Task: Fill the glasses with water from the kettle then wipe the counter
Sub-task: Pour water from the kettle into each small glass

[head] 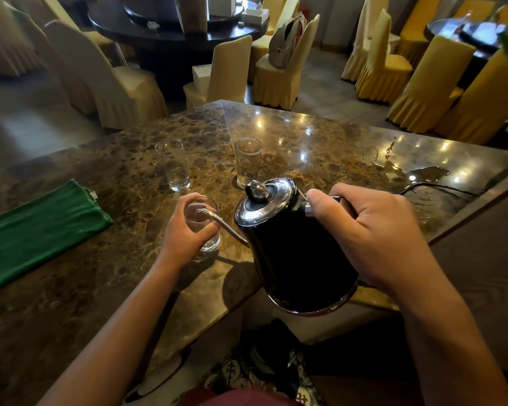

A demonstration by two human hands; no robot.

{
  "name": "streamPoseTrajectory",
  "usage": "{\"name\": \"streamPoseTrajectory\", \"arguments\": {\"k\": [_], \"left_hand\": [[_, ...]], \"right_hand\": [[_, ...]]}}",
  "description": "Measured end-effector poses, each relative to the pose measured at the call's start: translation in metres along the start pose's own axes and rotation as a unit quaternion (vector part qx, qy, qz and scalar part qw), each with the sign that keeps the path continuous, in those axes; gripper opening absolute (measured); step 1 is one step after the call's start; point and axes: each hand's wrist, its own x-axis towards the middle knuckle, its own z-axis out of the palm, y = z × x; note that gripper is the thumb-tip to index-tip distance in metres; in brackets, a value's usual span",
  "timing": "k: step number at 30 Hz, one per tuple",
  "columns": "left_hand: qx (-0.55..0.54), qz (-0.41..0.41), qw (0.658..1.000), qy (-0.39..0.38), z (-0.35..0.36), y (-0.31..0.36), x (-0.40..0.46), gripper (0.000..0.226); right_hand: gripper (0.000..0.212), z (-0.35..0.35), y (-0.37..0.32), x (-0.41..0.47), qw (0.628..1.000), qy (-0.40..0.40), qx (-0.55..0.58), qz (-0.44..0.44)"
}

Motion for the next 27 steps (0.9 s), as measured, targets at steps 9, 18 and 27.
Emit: {"name": "streamPoseTrajectory", "arguments": {"k": [9, 18, 27], "left_hand": [[0.023, 0.024, 0.999, 0.012, 0.006, -0.004, 0.000, 0.056], [0.009, 0.025, 1.000, 0.009, 0.003, 0.002, -0.002, 0.064], [-0.006, 0.019, 1.000, 0.009, 0.002, 0.002, -0.002, 0.067]], "right_hand": [[0.055, -0.009, -0.008, 0.002, 0.998, -0.050, -0.010, 0.044], [0.064, -0.008, -0.019, 0.007, 0.995, -0.072, -0.061, 0.041], [0.061, -0.008, -0.025, 0.009, 0.993, -0.061, -0.093, 0.040]]}}
